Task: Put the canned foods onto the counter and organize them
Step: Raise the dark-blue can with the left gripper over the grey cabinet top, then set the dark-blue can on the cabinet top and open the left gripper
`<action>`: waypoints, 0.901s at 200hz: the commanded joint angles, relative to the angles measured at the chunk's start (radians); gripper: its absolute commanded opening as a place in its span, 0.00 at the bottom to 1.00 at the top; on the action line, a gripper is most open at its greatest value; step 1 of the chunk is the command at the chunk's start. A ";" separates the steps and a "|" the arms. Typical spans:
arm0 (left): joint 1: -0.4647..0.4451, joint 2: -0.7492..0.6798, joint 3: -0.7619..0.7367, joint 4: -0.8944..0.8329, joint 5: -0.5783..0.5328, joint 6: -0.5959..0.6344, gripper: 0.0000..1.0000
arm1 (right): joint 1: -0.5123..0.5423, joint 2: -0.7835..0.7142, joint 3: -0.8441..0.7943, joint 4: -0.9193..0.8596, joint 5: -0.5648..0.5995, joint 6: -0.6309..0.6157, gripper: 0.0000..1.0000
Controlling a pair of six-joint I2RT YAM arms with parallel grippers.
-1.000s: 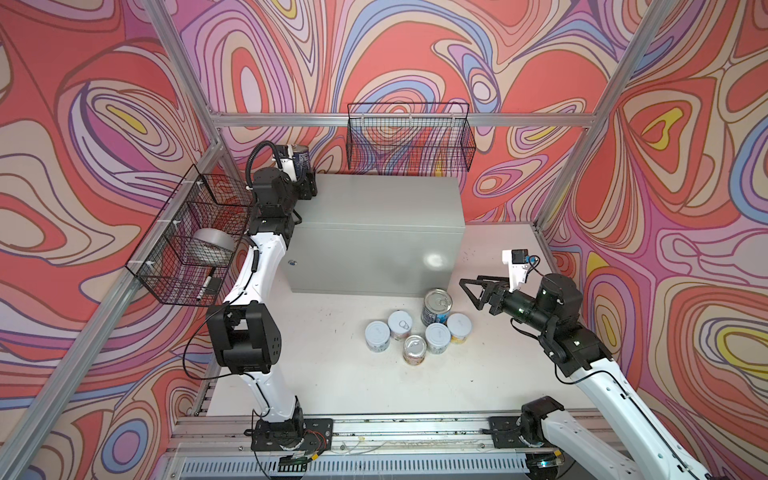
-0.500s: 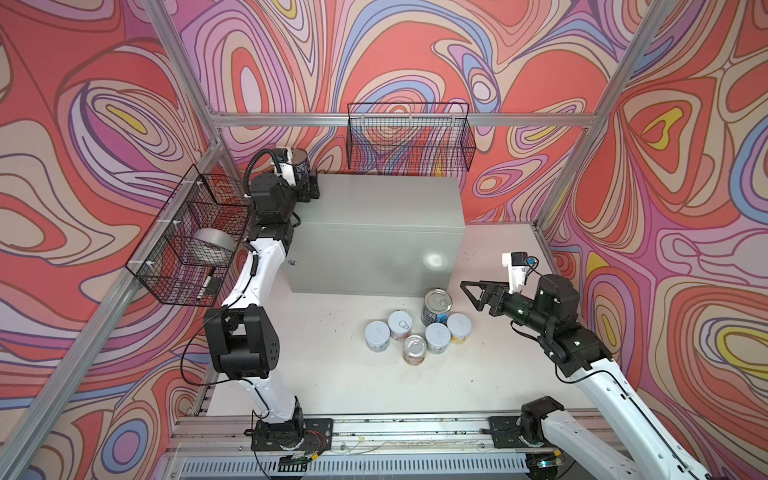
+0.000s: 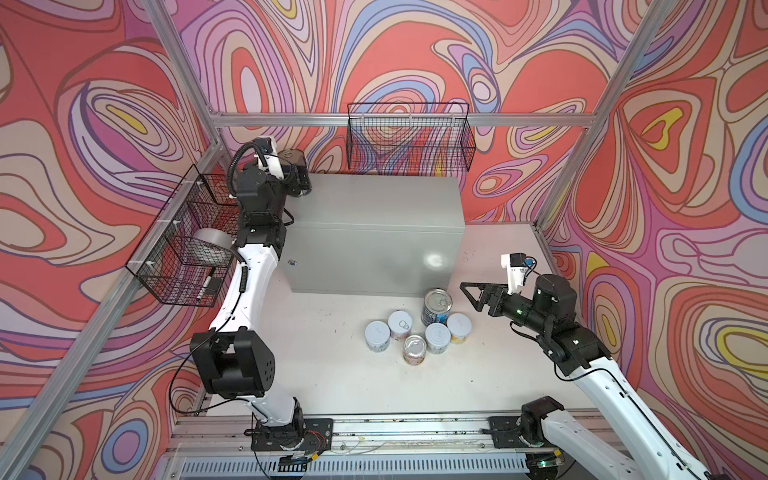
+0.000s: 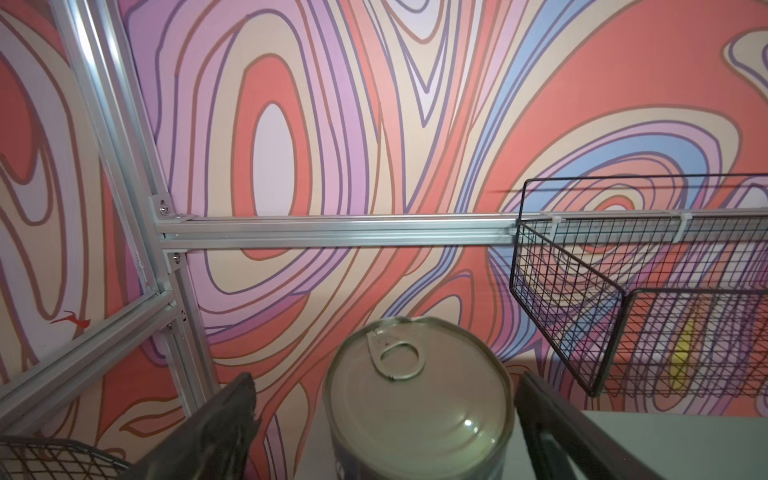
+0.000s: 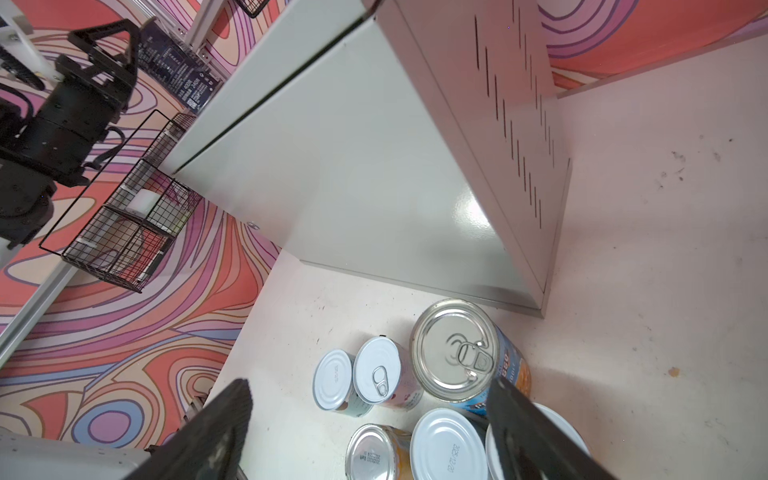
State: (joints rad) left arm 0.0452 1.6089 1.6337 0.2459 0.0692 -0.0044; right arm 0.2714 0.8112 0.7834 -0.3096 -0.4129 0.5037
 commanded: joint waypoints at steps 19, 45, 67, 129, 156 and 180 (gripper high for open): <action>0.002 -0.061 -0.033 0.008 0.031 -0.017 1.00 | 0.002 -0.041 -0.002 -0.034 0.023 -0.005 0.91; -0.001 -0.092 -0.038 -0.025 0.023 -0.032 1.00 | 0.002 -0.046 0.000 -0.053 0.026 -0.014 0.91; -0.012 -0.133 -0.048 -0.061 -0.007 -0.018 1.00 | 0.001 -0.030 -0.014 -0.062 0.040 -0.015 0.91; -0.029 -0.272 -0.100 -0.214 -0.131 -0.091 1.00 | 0.002 0.096 -0.051 -0.119 0.082 -0.064 0.91; -0.074 -0.312 -0.109 -0.291 -0.256 -0.069 1.00 | 0.002 0.107 -0.089 -0.112 0.127 -0.051 0.91; -0.097 -0.343 -0.126 -0.341 -0.232 -0.119 1.00 | 0.002 0.151 -0.085 -0.115 0.089 -0.059 0.91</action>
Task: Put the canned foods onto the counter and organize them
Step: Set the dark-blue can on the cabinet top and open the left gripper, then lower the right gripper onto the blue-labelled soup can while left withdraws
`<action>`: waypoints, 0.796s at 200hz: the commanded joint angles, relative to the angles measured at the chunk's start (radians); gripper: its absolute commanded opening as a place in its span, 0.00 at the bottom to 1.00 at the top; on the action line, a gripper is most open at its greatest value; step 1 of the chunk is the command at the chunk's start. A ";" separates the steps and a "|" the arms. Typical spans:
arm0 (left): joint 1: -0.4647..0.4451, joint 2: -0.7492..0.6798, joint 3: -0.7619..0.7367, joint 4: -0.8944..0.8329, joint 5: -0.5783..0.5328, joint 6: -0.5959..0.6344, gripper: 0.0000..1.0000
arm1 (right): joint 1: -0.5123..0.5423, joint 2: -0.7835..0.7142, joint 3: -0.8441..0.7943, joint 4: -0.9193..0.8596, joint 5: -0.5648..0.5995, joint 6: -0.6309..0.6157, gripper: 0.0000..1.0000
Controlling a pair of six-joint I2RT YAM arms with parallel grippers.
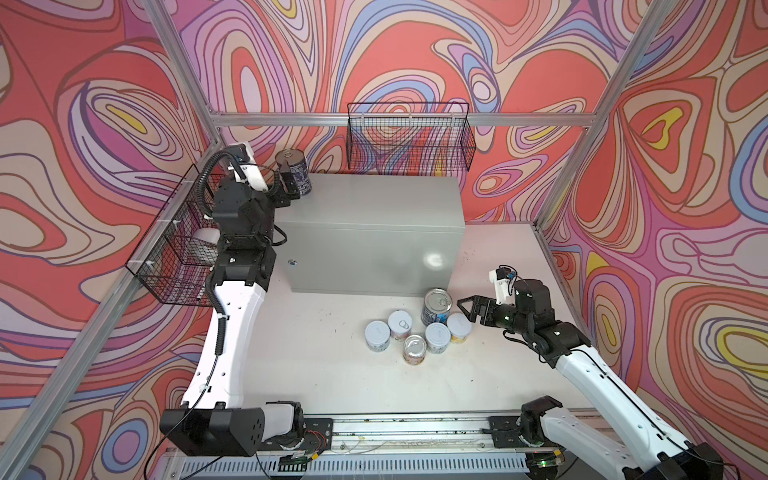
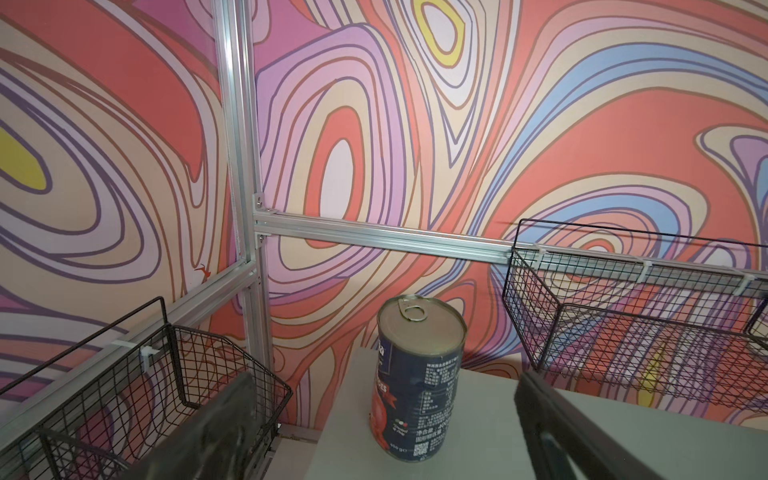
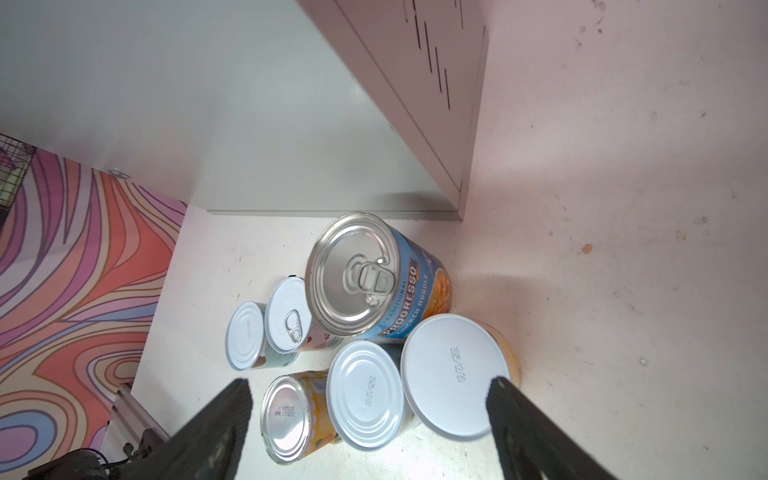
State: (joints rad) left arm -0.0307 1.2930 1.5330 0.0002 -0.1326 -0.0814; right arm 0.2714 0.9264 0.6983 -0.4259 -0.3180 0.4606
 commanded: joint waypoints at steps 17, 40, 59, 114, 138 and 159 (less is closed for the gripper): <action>-0.046 -0.048 -0.037 -0.154 0.035 -0.023 1.00 | 0.002 0.066 0.025 -0.024 -0.042 -0.045 0.91; -0.082 -0.080 -0.040 -0.335 0.077 0.020 1.00 | 0.002 0.074 0.044 -0.045 -0.021 -0.083 0.91; -0.089 -0.143 -0.119 -0.384 0.173 -0.002 1.00 | 0.002 0.085 0.051 -0.037 -0.034 -0.084 0.91; -0.175 -0.312 -0.320 -0.450 0.401 0.004 1.00 | 0.015 0.171 0.061 0.050 -0.116 -0.025 0.90; -0.179 -0.331 -0.358 -0.506 0.502 -0.022 1.00 | 0.039 0.225 0.074 0.084 -0.105 -0.008 0.90; -0.189 -0.372 -0.432 -0.484 0.555 -0.011 1.00 | 0.100 0.295 0.118 0.067 -0.042 -0.017 0.90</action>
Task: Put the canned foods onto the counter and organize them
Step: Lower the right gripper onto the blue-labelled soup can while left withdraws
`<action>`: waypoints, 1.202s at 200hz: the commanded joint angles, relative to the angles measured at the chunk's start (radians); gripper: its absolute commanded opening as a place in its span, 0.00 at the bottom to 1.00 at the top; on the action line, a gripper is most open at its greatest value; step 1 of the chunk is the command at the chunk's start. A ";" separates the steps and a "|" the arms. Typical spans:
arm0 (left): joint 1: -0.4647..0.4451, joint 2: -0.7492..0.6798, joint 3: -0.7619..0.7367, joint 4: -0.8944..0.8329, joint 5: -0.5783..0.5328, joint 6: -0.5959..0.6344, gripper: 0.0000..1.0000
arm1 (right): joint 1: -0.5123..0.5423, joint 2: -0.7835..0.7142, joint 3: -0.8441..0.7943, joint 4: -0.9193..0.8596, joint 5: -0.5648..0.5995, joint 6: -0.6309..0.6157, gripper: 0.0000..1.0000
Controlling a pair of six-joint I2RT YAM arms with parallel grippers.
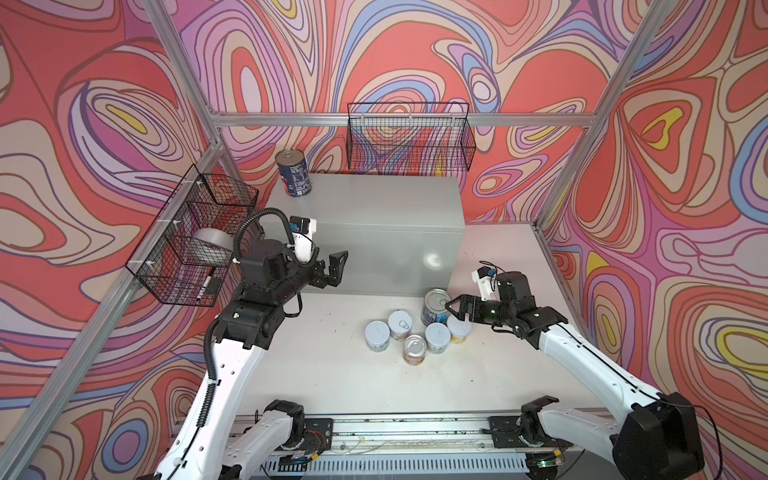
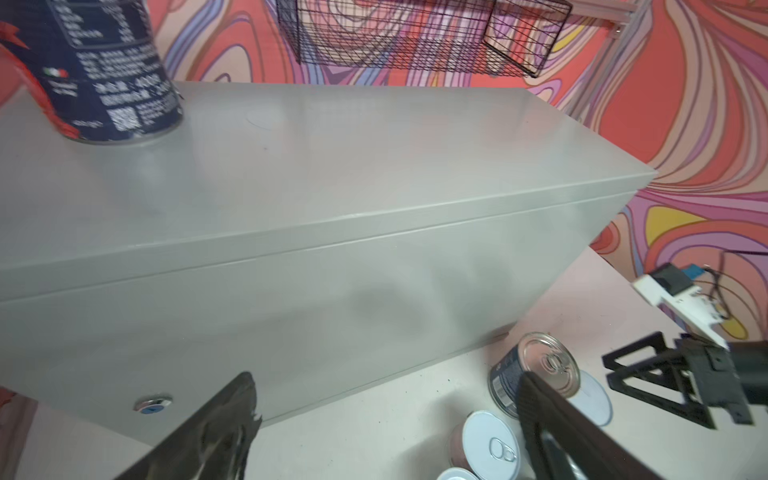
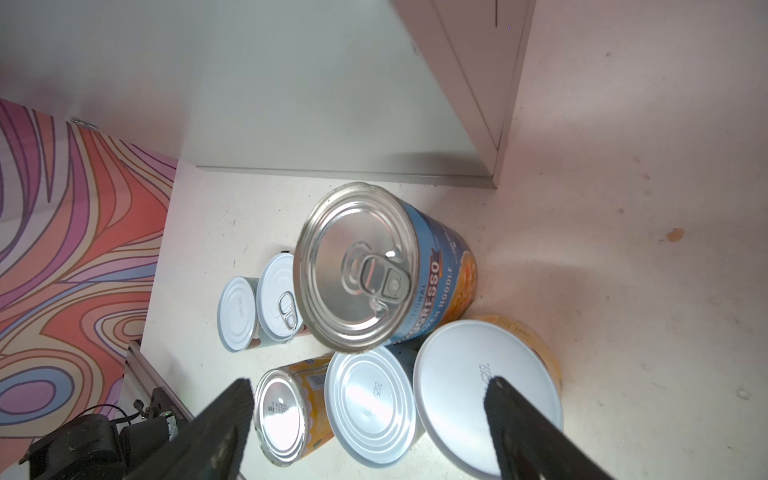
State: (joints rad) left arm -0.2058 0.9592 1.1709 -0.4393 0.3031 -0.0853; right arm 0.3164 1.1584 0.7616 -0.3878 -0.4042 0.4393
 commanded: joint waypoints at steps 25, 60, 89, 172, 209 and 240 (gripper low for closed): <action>-0.020 -0.091 -0.145 -0.044 0.046 -0.027 1.00 | 0.099 0.112 0.092 0.032 0.064 0.003 0.90; -0.021 -0.206 -0.303 0.019 0.040 -0.070 1.00 | 0.138 0.137 0.142 -0.027 0.157 -0.024 0.90; -0.021 -0.259 -0.341 0.038 0.067 -0.062 1.00 | 0.194 0.165 0.162 -0.067 0.272 -0.029 0.98; -0.081 -0.272 -0.385 0.048 0.132 -0.014 1.00 | 0.320 0.319 0.298 -0.156 0.533 -0.014 0.98; -0.081 -0.252 -0.381 0.059 0.164 -0.021 0.99 | 0.324 0.348 0.326 -0.135 0.566 0.010 0.98; -0.083 -0.249 -0.381 0.061 0.163 -0.026 1.00 | 0.323 0.384 0.341 -0.113 0.567 0.038 0.95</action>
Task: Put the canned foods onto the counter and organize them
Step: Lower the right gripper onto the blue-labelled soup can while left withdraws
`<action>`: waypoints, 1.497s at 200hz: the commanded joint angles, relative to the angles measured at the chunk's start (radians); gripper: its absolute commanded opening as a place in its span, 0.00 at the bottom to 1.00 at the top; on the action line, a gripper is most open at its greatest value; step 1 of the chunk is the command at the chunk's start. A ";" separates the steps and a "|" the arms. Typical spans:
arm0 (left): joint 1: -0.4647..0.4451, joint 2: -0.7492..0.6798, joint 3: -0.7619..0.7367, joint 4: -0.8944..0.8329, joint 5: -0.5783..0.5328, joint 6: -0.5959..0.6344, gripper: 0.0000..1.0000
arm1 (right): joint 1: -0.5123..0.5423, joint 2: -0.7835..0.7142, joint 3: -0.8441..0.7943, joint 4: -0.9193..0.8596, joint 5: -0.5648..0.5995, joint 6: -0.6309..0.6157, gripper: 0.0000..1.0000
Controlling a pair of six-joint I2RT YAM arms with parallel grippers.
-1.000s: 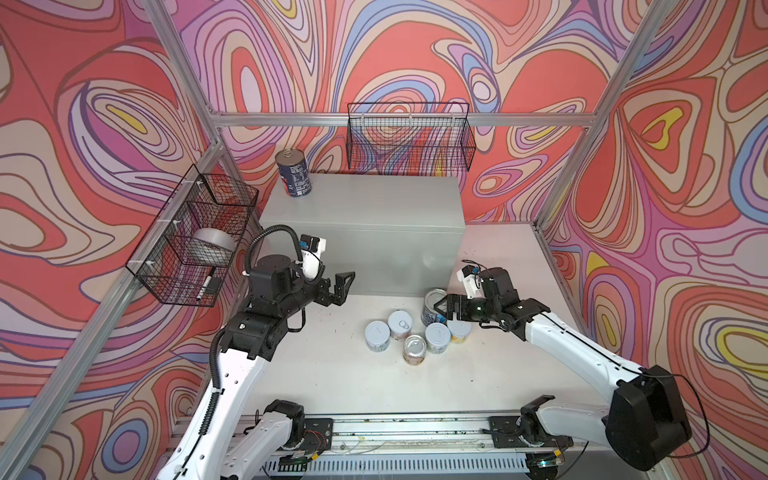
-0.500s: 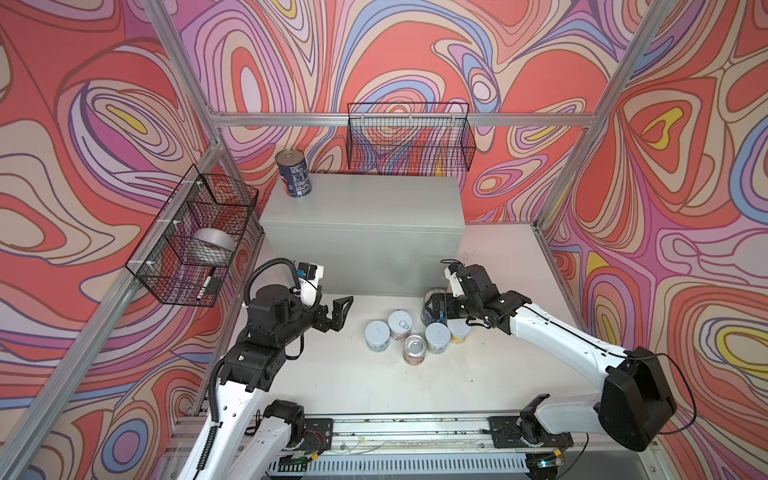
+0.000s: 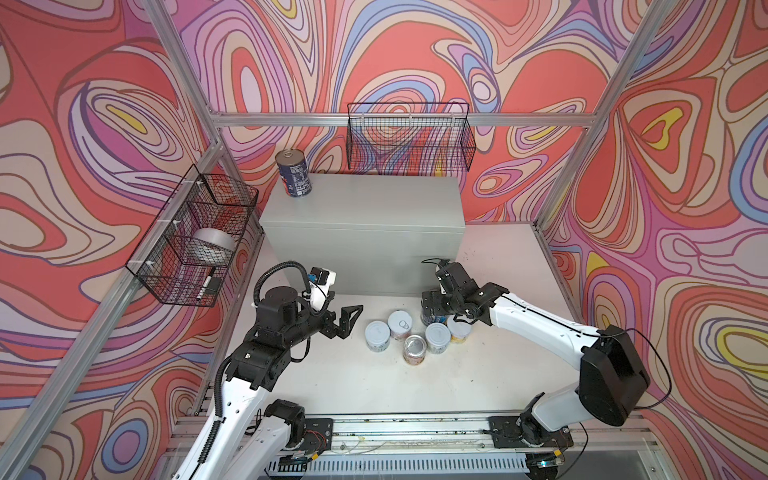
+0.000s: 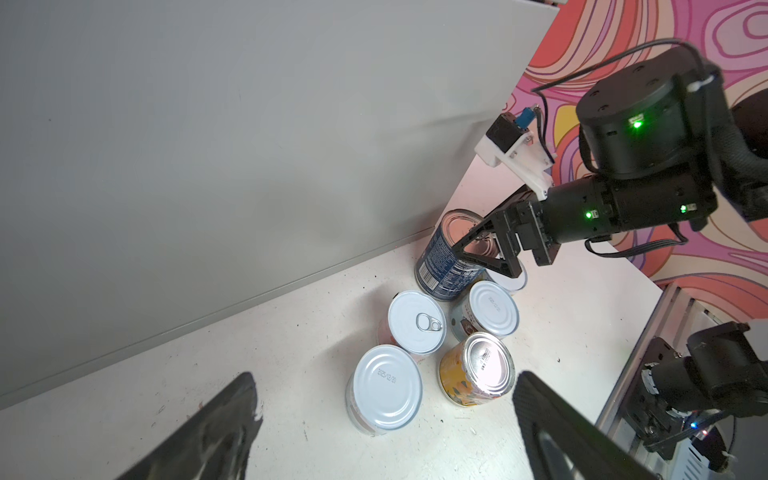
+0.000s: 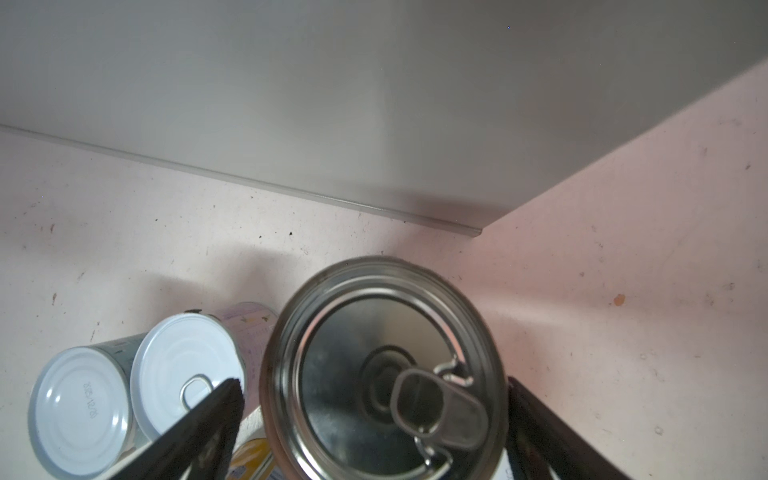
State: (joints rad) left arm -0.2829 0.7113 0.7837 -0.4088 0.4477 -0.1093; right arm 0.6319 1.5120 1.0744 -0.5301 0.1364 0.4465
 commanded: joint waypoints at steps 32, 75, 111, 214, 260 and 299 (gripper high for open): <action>-0.007 0.000 0.006 0.030 0.012 -0.004 1.00 | 0.008 0.052 0.029 0.042 0.027 0.051 0.92; -0.009 0.006 0.006 0.032 0.010 -0.006 1.00 | 0.021 0.090 0.055 0.008 0.066 0.047 0.88; -0.008 0.010 0.008 0.029 0.006 -0.007 1.00 | 0.049 0.119 0.077 -0.021 0.142 0.049 0.88; -0.015 0.021 0.009 0.030 0.009 -0.012 1.00 | 0.055 0.125 0.064 0.030 0.118 0.062 0.94; -0.019 0.025 0.009 0.027 0.006 -0.013 1.00 | 0.055 0.130 0.070 0.014 0.139 0.060 0.91; -0.022 0.028 0.008 0.028 0.003 -0.014 1.00 | 0.068 0.142 0.088 -0.046 0.212 0.062 0.89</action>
State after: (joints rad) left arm -0.2958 0.7353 0.7837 -0.4000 0.4480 -0.1169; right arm 0.6853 1.6325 1.1465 -0.5255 0.2848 0.5053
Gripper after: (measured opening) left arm 0.999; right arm 0.901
